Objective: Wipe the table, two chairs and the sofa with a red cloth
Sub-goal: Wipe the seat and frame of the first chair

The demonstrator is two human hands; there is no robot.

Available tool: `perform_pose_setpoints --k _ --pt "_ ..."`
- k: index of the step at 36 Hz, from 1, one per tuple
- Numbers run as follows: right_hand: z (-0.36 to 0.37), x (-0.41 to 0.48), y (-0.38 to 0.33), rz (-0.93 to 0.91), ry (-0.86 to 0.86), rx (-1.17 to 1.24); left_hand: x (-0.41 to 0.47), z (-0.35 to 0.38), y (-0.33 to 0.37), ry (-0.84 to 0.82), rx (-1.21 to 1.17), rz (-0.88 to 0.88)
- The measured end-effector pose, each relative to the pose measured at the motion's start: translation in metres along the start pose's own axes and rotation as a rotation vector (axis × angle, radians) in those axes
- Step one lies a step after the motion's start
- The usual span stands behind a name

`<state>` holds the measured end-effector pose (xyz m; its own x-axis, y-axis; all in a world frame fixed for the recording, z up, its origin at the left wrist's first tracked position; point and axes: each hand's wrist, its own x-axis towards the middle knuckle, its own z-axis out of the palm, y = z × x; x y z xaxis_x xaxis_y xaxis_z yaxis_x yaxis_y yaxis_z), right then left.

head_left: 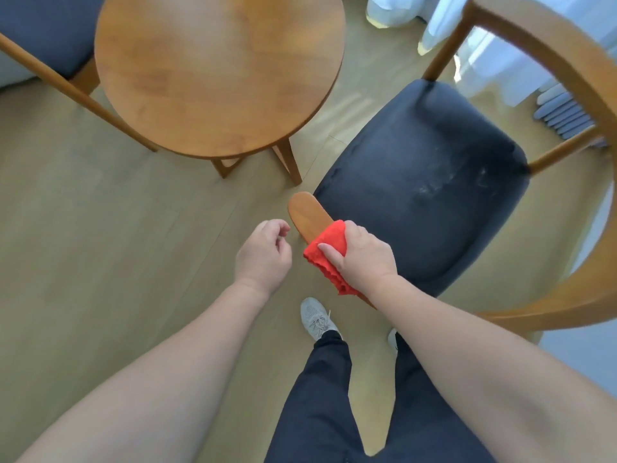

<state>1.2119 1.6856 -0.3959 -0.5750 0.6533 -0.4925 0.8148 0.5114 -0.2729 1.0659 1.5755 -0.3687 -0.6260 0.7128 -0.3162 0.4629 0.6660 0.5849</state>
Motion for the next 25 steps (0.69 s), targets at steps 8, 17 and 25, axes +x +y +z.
perform_pose_setpoints --k 8,17,25 --pt "0.004 -0.03 0.038 -0.039 -0.018 -0.041 -0.017 0.012 0.016 -0.045 0.071 0.08" --pt "0.004 -0.05 0.071 -0.086 -0.048 -0.081 -0.026 0.035 0.039 -0.084 0.147 0.192" --pt "0.004 -0.07 0.106 -0.134 -0.07 -0.131 -0.035 0.051 0.054 -0.111 0.185 0.232"
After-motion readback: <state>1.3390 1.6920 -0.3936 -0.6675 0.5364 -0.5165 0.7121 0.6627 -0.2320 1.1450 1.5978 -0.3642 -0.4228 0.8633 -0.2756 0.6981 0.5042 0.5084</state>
